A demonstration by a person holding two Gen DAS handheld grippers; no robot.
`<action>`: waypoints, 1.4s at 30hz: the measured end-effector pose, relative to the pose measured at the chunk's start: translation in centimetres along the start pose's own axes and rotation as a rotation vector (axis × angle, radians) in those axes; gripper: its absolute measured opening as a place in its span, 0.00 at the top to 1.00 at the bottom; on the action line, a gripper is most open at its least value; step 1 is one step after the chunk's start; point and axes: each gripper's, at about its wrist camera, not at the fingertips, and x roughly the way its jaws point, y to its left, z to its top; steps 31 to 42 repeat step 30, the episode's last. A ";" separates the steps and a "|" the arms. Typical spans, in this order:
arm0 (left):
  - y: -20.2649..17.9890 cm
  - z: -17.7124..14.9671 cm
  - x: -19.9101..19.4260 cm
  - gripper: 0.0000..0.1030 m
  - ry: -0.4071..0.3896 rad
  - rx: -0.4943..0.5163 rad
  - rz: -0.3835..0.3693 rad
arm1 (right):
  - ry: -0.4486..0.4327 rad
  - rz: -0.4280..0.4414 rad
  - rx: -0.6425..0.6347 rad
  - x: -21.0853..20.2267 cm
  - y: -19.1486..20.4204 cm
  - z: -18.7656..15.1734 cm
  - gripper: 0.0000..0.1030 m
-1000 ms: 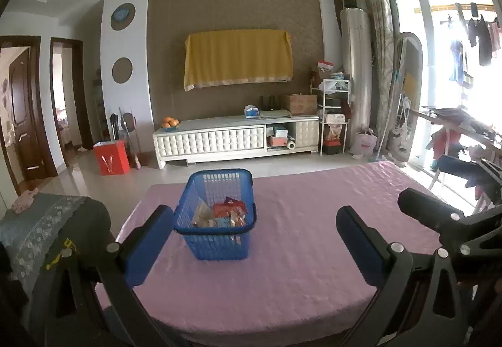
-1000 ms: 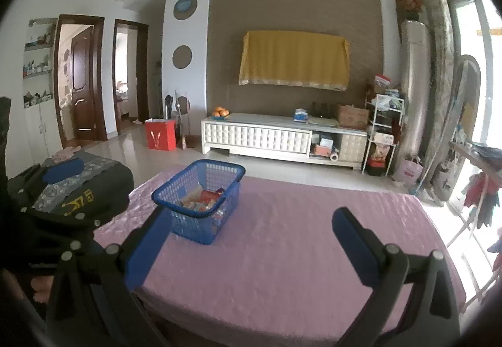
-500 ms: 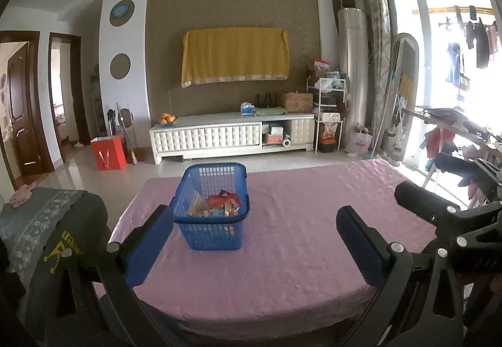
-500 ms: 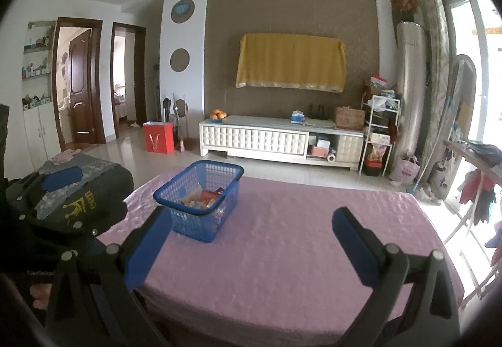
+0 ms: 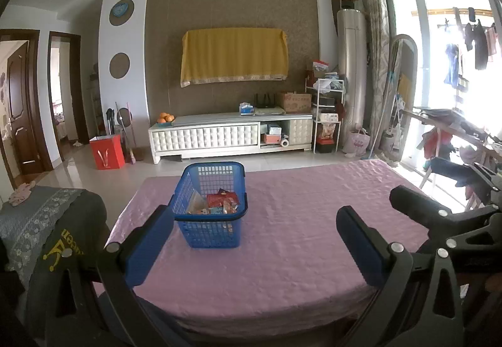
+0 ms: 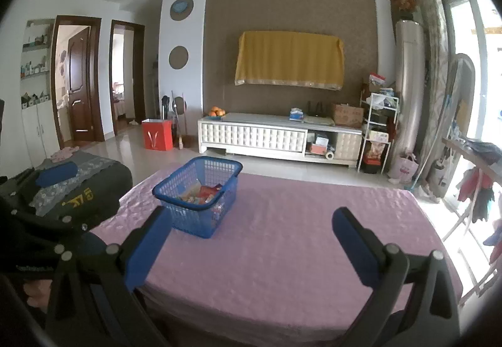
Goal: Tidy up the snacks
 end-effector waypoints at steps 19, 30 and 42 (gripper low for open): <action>-0.3 0.4 -0.8 0.01 0.005 -0.016 0.024 | -0.004 0.024 0.003 -0.6 0.2 0.1 0.00; -0.3 0.4 -1.0 0.01 0.009 -0.015 0.019 | 0.008 0.037 0.009 -0.4 0.0 0.1 0.00; -0.3 0.4 -1.0 0.01 0.009 -0.015 0.019 | 0.008 0.037 0.009 -0.4 0.0 0.1 0.00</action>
